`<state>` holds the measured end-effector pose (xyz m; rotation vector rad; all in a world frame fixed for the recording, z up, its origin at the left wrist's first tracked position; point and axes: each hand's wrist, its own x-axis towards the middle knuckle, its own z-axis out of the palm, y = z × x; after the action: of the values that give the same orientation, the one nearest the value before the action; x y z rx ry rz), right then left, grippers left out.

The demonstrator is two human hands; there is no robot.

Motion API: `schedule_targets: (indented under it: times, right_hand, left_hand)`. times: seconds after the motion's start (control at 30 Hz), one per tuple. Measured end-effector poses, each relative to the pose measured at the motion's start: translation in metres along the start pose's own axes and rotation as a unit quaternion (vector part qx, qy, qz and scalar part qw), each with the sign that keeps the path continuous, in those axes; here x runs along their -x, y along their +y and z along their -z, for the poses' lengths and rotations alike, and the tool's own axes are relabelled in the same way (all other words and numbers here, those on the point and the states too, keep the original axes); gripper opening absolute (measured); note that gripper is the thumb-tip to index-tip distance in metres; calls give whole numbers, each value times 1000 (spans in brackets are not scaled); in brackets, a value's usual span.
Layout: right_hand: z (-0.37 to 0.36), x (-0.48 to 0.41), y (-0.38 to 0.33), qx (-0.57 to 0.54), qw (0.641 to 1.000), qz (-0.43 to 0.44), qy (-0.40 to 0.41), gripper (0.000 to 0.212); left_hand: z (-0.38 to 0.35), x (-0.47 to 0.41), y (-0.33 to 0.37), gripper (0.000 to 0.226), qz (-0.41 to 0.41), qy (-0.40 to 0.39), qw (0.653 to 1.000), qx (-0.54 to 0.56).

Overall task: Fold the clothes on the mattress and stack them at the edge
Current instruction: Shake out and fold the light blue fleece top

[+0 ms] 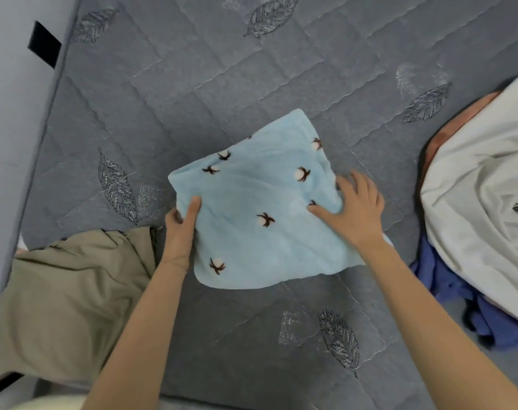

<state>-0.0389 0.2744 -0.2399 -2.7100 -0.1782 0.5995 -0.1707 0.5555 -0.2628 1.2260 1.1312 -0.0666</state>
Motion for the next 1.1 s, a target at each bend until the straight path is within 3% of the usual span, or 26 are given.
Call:
schedule_targets:
  times: [0.1, 0.2, 0.3, 0.5, 0.57, 0.8, 0.93, 1.1]
  right_hand:
    - [-6, -14, 7, -145, 979, -48, -135, 107]
    - [-7, -9, 10, -257, 946, -64, -188, 93]
    - [-3, 4, 9, -376, 890, -86, -242, 75]
    - [4, 48, 9, -514, 800, -97, -296, 51]
    - [10, 65, 4, -523, 796, -90, -290, 48]
    - [38, 118, -47, -501, 835, -62, -219, 52]
    - [37, 147, -88, -509, 846, -60, -146, 52]
    - [10, 187, -156, -533, 840, -57, -83, 27]
  left_hand:
    - [12, 10, -14, 97, 40, -69, 997, -22]
    - [15, 23, -30, 101, 19, -127, 991, -46]
    - [12, 32, -28, 112, 1, -140, 989, -49]
    - [21, 63, -16, 102, -37, -102, 994, -24]
    - [30, 78, -12, 97, -47, -99, 994, 1]
    - [64, 126, 9, 60, -90, -77, 991, 58]
    - [100, 138, 21, 57, -112, -58, 990, 67]
    - [176, 144, 33, 59, -134, -79, 984, 82]
